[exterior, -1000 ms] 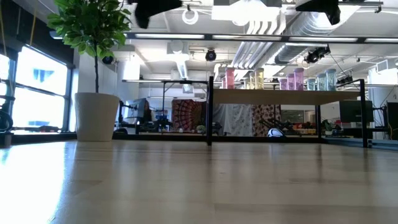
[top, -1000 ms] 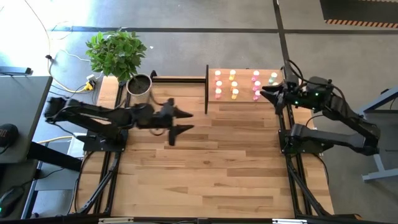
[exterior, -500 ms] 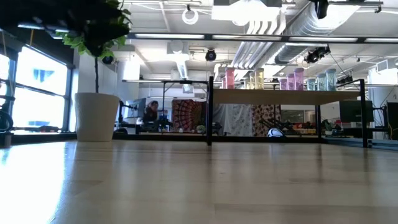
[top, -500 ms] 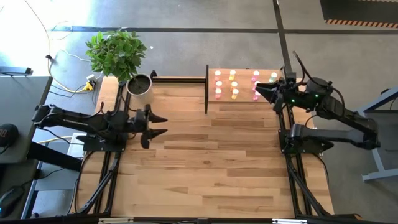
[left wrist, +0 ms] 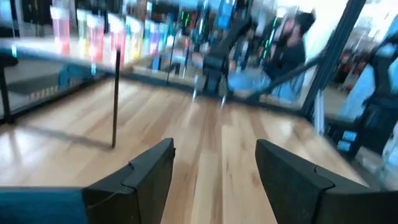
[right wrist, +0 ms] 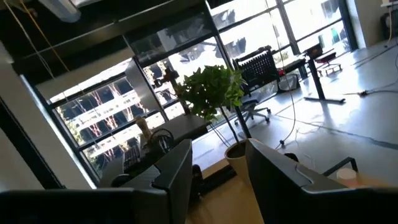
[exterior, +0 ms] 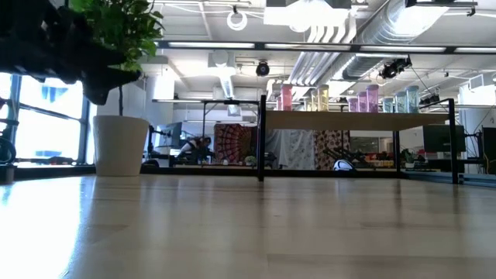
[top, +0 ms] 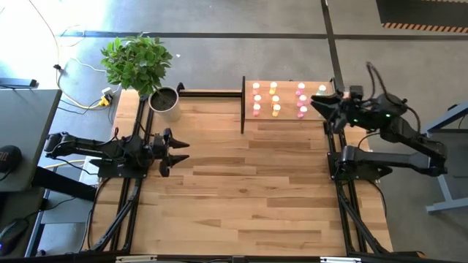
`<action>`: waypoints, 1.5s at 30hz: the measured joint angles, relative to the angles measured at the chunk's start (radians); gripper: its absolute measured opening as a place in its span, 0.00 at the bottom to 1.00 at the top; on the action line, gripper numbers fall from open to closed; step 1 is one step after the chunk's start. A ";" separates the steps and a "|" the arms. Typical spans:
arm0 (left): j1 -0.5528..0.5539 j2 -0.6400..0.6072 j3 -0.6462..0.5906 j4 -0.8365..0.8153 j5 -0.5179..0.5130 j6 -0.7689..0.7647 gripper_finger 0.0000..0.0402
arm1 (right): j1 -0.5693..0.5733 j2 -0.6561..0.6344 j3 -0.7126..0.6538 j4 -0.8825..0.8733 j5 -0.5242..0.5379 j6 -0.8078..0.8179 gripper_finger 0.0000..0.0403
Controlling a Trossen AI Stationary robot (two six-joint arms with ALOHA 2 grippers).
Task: Pick and place medicine bottles onto shelf by color
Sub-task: Return to Home Position
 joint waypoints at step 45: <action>0.000 0.000 0.001 -0.190 -0.002 -0.158 0.54 | 0.000 -0.450 -0.858 0.297 -0.193 0.053 0.35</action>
